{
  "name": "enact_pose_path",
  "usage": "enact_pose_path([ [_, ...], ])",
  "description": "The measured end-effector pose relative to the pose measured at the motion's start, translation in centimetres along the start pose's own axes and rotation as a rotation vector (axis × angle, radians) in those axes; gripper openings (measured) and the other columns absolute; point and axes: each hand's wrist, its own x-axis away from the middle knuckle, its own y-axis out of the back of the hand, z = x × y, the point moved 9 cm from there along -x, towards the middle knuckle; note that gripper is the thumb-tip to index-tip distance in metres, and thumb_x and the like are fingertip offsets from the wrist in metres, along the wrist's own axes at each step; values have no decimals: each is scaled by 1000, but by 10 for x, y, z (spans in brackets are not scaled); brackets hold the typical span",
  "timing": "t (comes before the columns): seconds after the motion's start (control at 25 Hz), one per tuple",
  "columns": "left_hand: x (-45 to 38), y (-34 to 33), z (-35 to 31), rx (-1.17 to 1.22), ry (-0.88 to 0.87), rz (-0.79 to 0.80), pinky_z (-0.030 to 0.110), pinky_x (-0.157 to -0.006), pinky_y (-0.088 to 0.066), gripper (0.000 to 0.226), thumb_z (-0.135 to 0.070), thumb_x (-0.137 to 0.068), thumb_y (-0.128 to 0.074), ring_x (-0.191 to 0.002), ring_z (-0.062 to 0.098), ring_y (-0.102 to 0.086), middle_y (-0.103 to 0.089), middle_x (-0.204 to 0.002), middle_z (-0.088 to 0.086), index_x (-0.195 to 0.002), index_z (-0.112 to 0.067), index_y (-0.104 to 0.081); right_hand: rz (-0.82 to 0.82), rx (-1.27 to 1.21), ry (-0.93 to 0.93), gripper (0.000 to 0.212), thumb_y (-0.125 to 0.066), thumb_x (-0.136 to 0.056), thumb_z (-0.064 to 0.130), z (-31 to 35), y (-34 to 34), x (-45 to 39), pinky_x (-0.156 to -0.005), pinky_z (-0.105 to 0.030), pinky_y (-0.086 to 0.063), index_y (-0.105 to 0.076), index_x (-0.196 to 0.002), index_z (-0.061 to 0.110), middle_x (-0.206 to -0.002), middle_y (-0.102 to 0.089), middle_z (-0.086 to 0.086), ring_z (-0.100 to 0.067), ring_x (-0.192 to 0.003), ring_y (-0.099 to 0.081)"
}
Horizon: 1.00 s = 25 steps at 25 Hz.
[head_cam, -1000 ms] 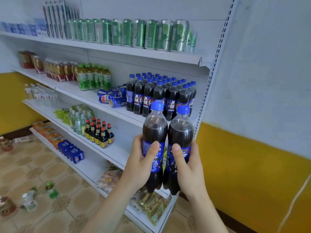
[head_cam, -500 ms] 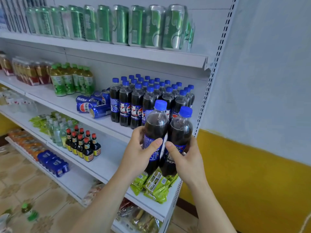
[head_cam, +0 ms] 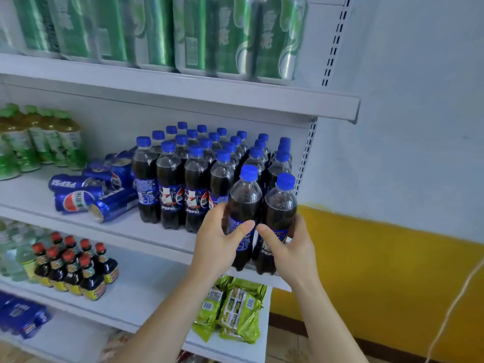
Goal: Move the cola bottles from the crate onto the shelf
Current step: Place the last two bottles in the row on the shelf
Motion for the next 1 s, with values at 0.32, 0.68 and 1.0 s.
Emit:
enact_pose_path([
  [0.32,-38,-8,22,14,-57,63,22,-94,-41,50,-48,-85,-72,-116,4,-55,-59,-123,-19,-131,-32,-58,-152,50,-37,55,-77,-85,47,-8,-15,-15,-72,-6,-48,-53,-131,29,-109,-68,24,15,-97,-61],
  [0.68,-29,-23,55,-293,-174,167,30,-91,-48,67,-35,-86,-75,-119,16,-53,-54,-128,-5,-143,-21,-43,-64,229,-21,56,-69,-95,33,-19,-27,-9,-68,-14,-51,-30,-133,46,-110,-65,25,5,-94,-65],
  [1.0,-29,-28,65,-531,-211,109,29,-60,-37,44,-41,-84,-76,-82,28,-63,-59,-100,5,-108,-12,-54,0,473,-66,91,-77,-86,26,-44,-31,-11,-76,-26,-52,-15,-153,33,-125,-63,11,-14,-106,-65],
])
